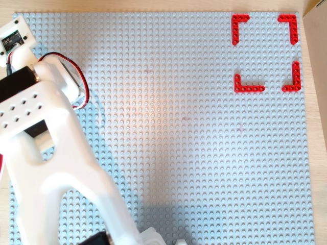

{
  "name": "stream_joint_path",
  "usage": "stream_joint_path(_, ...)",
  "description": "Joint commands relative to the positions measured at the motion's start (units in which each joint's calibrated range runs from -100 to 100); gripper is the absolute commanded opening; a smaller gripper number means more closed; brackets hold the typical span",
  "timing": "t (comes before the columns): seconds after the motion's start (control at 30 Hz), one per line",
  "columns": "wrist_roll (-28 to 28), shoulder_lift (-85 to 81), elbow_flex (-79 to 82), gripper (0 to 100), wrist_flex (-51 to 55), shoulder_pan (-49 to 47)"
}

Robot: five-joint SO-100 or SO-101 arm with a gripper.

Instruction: Grab the Lego and store it in red box

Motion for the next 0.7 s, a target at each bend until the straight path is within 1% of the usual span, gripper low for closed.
stream_joint_path(0.0,-0.08,-0.22,-0.18,12,-0.50,0.00)
stream_joint_path(0.13,-0.13,-0.22,-0.18,8,-0.50,0.00)
stream_joint_path(0.37,-0.13,-0.22,-0.27,7,-0.59,0.00)
stream_joint_path(0.5,-0.13,-0.39,-0.27,4,-0.59,0.00)
stream_joint_path(0.67,-0.13,-2.00,-1.45,4,0.28,0.00)
